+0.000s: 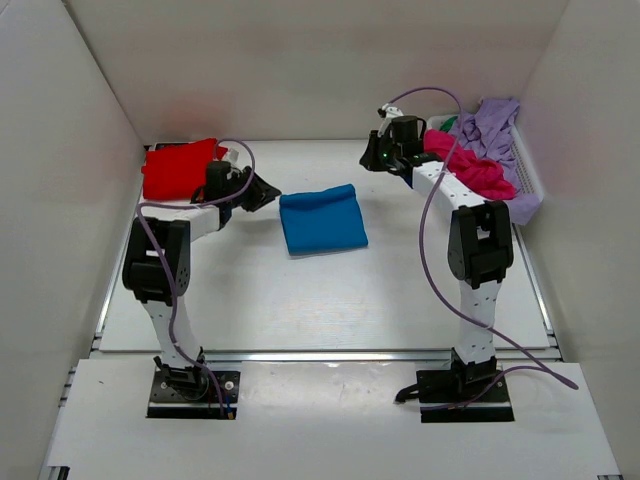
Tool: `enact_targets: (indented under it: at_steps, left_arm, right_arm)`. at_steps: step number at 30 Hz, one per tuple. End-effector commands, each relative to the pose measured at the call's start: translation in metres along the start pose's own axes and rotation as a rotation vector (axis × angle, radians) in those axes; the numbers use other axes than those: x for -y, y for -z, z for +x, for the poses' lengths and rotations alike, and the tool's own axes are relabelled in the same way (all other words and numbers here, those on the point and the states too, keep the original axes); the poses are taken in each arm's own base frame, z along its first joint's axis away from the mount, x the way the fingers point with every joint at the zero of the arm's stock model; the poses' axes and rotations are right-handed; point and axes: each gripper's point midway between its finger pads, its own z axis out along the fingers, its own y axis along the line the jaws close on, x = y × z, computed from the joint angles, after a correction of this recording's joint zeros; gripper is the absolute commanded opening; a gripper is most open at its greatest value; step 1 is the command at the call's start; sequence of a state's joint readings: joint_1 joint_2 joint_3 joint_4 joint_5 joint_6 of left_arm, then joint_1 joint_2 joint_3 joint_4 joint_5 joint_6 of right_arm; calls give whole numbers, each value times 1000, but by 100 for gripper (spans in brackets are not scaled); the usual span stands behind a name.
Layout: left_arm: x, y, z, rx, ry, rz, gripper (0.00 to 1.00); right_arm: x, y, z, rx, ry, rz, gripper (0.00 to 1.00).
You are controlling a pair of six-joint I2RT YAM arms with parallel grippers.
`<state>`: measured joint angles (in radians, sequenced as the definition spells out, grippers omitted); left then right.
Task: Fold and stack the t-shirts
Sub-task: Fold the long partially folded tshirt into a neat square
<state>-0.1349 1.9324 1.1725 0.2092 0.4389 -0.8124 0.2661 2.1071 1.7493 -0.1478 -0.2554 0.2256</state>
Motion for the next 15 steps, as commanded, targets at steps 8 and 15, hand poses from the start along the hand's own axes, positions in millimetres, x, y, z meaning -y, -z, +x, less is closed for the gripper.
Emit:
enact_targets:
  at_steps: [8, 15]
  left_arm:
    - [52, 13, 25, -28, -154, 124, 45]
    - [38, -32, 3, -5, -106, 76, 44]
  right_arm:
    - [-18, 19, 26, -69, 45, -67, 0]
    - [-28, 22, 55, -117, 56, -93, 0]
